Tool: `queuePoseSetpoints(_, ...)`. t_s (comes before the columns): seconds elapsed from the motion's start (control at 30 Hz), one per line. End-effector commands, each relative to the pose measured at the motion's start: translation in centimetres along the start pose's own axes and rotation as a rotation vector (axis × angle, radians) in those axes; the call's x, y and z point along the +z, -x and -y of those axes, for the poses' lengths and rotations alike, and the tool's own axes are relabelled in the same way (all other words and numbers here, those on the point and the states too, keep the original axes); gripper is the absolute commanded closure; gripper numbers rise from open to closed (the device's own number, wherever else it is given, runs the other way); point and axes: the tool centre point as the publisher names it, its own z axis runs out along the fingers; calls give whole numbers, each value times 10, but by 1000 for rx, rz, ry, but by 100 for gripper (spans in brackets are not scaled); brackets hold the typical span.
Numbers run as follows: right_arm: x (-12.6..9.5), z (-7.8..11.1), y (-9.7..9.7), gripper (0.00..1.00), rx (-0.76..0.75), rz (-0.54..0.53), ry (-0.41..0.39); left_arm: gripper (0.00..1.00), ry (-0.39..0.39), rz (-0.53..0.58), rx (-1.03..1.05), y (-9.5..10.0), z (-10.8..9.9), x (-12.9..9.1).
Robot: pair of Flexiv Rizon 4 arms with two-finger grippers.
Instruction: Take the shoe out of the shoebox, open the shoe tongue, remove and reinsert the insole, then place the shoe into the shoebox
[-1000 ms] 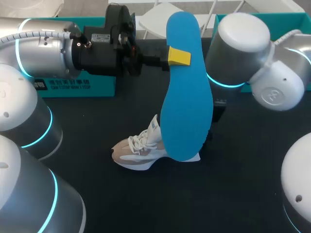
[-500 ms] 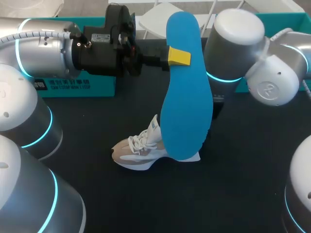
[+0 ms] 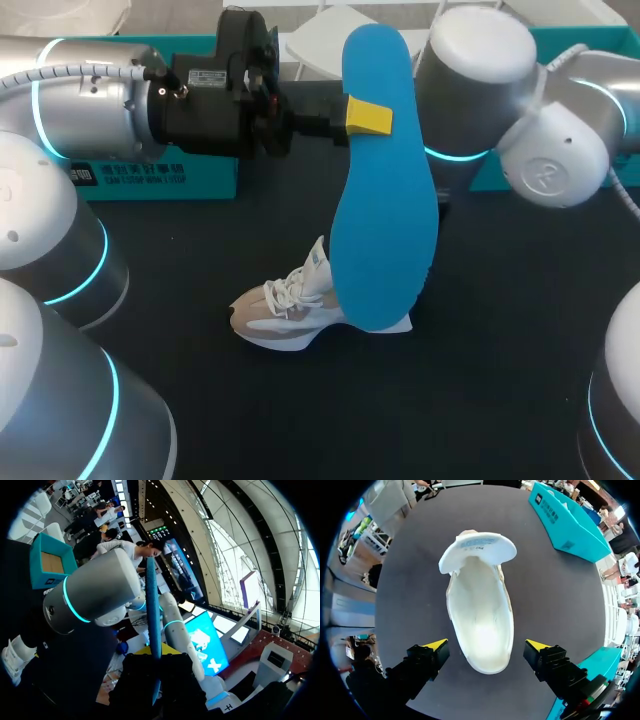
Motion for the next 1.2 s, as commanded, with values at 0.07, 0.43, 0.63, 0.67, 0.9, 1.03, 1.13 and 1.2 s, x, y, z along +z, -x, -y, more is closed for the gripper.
queuePoseSetpoints(0.07, 8, -17, 13, 0, -15, -19, -20, 100, -1, 0, 1, 1, -1, 0)
queuePoseSetpoints(0.43, 58, -32, 25, 0, -11, -5, -21, 100, -1, 0, 1, 1, -1, 0)
queuePoseSetpoints(0.63, 73, -30, 24, 63, 6, -21, -31, 100, -1, 0, 1, 1, -1, 0)
queuePoseSetpoints(0.67, 75, -28, 23, 65, 10, -25, -34, 100, -1, 0, 1, 1, -1, 0)
queuePoseSetpoints(0.9, 82, -23, 25, 100, 19, -51, -50, 100, -1, 0, 1, 1, -1, 0)
queuePoseSetpoints(1.03, 84, -20, 24, 100, 48, -68, -60, 100, -1, 0, 1, 1, -1, 0)
queuePoseSetpoints(1.13, 84, -19, 22, 100, 72, -86, -48, 100, -1, 0, 1, 1, -1, 0)
queuePoseSetpoints(1.2, 83, -19, 21, 100, 74, -112, -60, 100, -1, 0, 1, 1, -1, 0)
